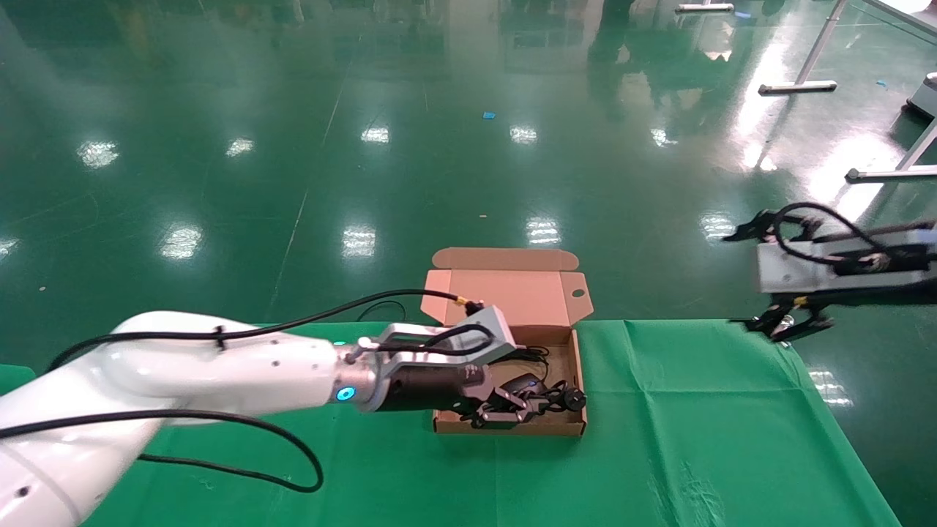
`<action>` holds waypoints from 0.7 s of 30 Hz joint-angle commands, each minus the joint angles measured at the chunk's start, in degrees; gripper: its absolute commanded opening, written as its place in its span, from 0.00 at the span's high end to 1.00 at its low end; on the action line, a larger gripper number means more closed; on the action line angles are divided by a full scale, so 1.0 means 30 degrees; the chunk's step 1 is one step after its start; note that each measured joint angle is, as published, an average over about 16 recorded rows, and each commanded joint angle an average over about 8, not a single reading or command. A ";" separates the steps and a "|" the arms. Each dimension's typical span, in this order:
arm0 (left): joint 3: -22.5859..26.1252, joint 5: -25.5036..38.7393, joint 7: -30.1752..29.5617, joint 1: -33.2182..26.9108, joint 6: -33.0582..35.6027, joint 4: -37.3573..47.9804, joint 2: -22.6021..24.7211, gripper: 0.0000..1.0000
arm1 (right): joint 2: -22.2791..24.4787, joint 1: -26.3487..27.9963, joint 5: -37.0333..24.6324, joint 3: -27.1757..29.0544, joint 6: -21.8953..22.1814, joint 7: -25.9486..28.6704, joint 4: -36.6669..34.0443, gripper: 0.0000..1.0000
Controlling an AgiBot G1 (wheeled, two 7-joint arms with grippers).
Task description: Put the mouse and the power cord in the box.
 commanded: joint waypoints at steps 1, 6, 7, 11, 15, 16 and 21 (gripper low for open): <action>-0.0559 -0.0321 -0.0114 0.0332 0.0457 -0.0469 -0.0483 0.00 | 0.0159 -0.0573 0.0599 0.0468 -0.0262 0.0487 0.0525 0.00; -0.1954 -0.1122 -0.0400 0.1160 0.1596 -0.1639 -0.1688 0.00 | 0.0555 -0.2003 0.2093 0.1637 -0.0917 0.1701 0.1835 0.00; -0.2236 -0.1284 -0.0457 0.1328 0.1827 -0.1876 -0.1932 0.00 | 0.0635 -0.2293 0.2395 0.1873 -0.1050 0.1947 0.2101 0.00; -0.3347 -0.1921 -0.0685 0.1988 0.2735 -0.2808 -0.2891 0.00 | 0.0950 -0.3431 0.3585 0.2804 -0.1571 0.2914 0.3144 0.00; -0.4469 -0.2566 -0.0914 0.2654 0.3652 -0.3749 -0.3861 0.00 | 0.1269 -0.4582 0.4787 0.3744 -0.2098 0.3892 0.4199 0.00; -0.4752 -0.2728 -0.0972 0.2822 0.3883 -0.3987 -0.4105 0.00 | 0.1349 -0.4872 0.5090 0.3981 -0.2231 0.4138 0.4465 0.00; -0.6146 -0.3529 -0.1257 0.3650 0.5023 -0.5156 -0.5310 0.00 | 0.1745 -0.6302 0.6584 0.5150 -0.2885 0.5352 0.5775 0.00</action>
